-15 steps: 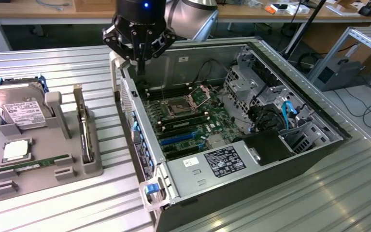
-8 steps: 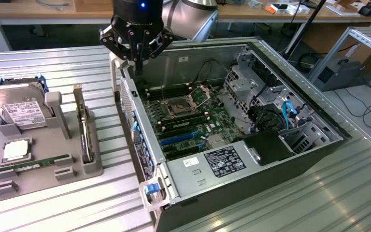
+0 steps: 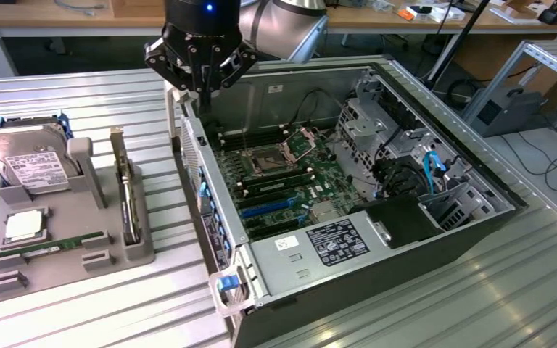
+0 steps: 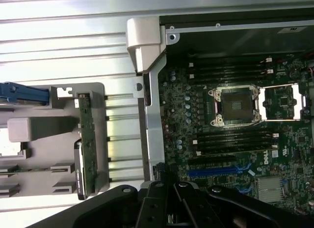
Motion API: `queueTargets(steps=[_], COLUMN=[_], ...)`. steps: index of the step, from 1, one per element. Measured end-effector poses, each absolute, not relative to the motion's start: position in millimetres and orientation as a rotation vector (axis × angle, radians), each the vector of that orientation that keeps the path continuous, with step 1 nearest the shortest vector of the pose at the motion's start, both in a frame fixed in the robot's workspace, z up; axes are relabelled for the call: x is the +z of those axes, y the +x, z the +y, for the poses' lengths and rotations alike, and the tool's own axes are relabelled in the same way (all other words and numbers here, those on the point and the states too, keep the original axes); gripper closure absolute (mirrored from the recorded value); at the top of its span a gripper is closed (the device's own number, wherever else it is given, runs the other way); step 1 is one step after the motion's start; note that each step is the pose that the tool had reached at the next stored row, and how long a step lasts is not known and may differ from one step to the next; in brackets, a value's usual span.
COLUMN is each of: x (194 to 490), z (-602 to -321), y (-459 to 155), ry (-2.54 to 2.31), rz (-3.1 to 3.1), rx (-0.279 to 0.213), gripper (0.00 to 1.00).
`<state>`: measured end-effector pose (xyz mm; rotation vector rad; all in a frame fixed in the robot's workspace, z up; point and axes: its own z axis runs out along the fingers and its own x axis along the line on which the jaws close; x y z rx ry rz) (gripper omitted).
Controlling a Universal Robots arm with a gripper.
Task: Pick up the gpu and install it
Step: 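Reach for the gpu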
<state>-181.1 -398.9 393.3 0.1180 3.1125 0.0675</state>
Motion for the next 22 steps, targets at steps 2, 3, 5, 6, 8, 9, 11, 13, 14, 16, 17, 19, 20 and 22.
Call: queueTargets(steps=[2, 3, 5, 6, 8, 9, 11, 13, 14, 16, 17, 19, 20, 22], x=[393.3, 393.3, 393.3, 393.3, 393.3, 393.3, 393.3, 393.3, 393.3, 393.3, 393.3, 393.3, 393.3, 393.3], z=[-398.9, -398.9, -398.9, -398.9, -398.9, -398.9, -398.9, -398.9, -398.9, -398.9, -398.9, -398.9, -398.9, -398.9], y=[-182.1, -182.7, -183.9, -184.7, -185.5, -186.0, -187.2, -187.9, -188.3, -190.0, -190.9, -192.7, -193.2, -194.0], ry=[0.118, 0.118, 0.118, 0.118, 0.118, 0.118, 0.118, 0.118, 0.118, 0.118, 0.118, 0.118, 0.118, 0.118], rz=[3.113, 3.112, 3.112, 3.113, 3.112, 3.112, 3.112, 3.112, 3.112, 3.112, 3.112, 3.112, 3.113, 3.112], rx=[0.068, 0.068, 0.068, 0.068, 0.068, 0.068, 0.068, 0.068, 0.068, 0.068, 0.068, 0.068, 0.068, 0.068], gripper=[0.89, 0.89, 0.89, 0.89, 0.89, 0.89, 0.89, 0.89, 0.89, 0.89, 0.89, 0.89, 0.89, 0.89])
